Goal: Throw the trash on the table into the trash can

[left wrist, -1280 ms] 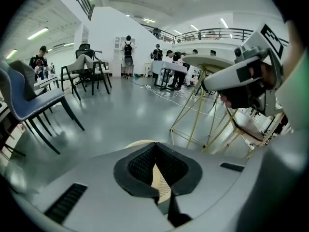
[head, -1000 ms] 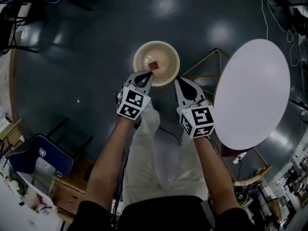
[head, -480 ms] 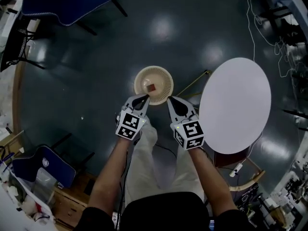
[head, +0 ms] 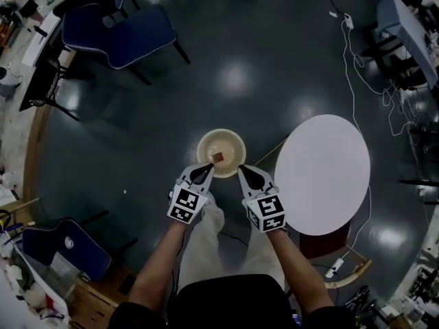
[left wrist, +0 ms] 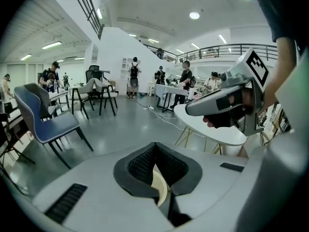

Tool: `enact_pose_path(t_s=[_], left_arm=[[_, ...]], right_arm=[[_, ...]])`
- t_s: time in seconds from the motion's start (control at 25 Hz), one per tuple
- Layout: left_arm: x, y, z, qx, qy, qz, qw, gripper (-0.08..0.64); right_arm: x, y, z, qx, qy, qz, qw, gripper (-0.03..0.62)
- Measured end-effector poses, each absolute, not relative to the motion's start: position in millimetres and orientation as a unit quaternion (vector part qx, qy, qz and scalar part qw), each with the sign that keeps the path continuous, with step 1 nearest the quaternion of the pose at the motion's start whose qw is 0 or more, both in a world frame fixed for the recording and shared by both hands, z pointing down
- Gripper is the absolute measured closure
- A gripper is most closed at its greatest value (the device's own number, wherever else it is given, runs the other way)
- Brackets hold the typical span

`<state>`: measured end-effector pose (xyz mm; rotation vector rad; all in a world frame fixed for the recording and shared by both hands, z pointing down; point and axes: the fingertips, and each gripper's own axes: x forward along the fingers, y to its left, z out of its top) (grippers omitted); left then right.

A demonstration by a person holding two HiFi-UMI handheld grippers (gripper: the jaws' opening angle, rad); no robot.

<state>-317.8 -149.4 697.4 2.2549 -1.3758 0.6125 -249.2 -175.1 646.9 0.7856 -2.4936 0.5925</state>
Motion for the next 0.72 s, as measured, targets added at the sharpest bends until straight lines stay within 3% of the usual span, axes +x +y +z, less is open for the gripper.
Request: enact_pose_path(t_s=[0.72], left_arm=[[-282.7,-175.9,504.7,0.844,-0.500,0.143,0.130,0.545]], right_arm=[[-232.3,-185.4,491.0,0.317,-0.916,0.179,0.166,0.575]])
